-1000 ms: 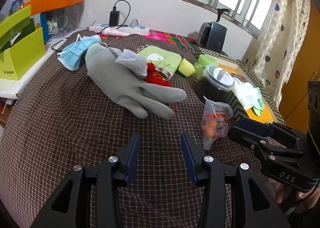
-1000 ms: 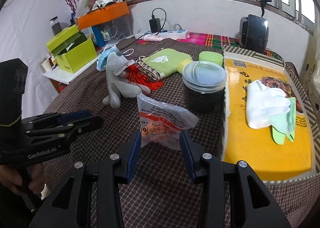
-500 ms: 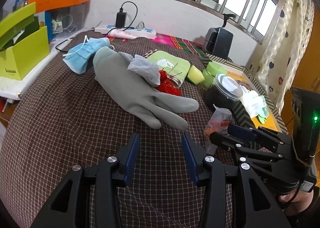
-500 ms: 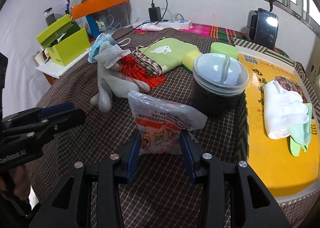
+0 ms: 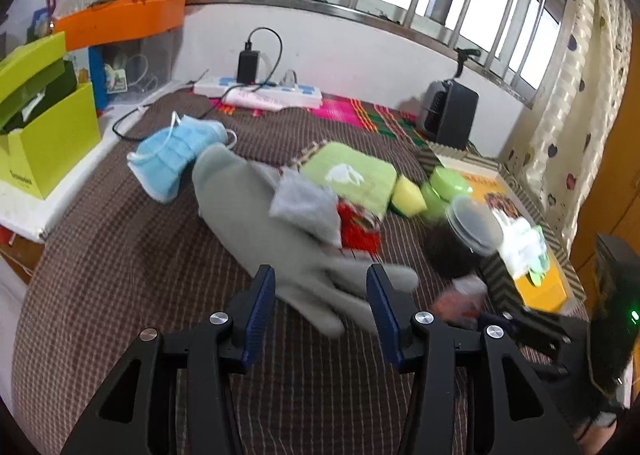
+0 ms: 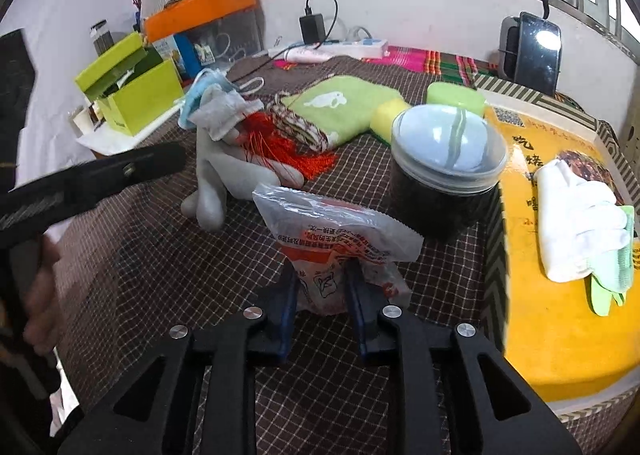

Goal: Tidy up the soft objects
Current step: 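Close left gripper on the gray glove beside the blue mask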

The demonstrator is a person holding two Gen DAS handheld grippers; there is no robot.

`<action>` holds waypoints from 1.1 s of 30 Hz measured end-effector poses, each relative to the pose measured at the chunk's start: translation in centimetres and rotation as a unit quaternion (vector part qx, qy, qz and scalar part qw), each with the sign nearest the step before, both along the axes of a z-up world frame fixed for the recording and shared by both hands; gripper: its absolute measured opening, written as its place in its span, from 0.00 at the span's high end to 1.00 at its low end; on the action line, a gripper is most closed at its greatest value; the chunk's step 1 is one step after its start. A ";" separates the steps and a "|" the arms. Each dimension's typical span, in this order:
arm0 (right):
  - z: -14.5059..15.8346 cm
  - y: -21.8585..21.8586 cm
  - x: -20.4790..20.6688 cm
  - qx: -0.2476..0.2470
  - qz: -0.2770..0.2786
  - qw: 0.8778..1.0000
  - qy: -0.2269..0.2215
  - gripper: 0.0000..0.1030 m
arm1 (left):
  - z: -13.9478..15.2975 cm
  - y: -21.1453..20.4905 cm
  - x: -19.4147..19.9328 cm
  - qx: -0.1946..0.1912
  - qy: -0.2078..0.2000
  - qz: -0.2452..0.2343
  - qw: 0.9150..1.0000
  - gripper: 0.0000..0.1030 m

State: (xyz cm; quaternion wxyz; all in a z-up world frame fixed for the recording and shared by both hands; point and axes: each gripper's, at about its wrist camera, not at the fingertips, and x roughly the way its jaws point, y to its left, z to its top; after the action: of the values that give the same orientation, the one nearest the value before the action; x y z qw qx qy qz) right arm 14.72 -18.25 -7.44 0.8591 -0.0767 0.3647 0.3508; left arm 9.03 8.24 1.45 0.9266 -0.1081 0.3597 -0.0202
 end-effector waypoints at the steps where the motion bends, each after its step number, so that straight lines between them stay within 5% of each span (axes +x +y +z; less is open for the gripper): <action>1: 0.3 -0.2 -0.1 0.003 0.000 1.000 -0.003 0.77 | 0.1 0.1 0.4 0.001 -0.002 0.003 1.000 0.53; 16: 1.5 -0.6 0.0 0.015 0.007 1.000 -0.015 0.77 | -1.2 1.3 4.7 -0.002 -0.001 0.025 1.000 0.51; 23: 1.6 -0.8 0.0 0.017 0.004 1.000 -0.018 0.77 | -1.0 0.8 4.6 0.006 -0.011 0.013 1.000 0.85; 33: 3.0 -2.0 -1.2 0.030 -0.004 0.999 -0.033 0.77 | 0.9 1.6 1.5 -0.017 -0.035 0.001 0.999 0.89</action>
State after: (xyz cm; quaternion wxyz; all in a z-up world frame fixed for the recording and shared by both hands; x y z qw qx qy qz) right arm 13.55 -20.26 -4.48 0.8740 -0.0610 0.3262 0.3550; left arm 10.55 9.83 2.38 0.9366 -0.1235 0.3265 -0.0290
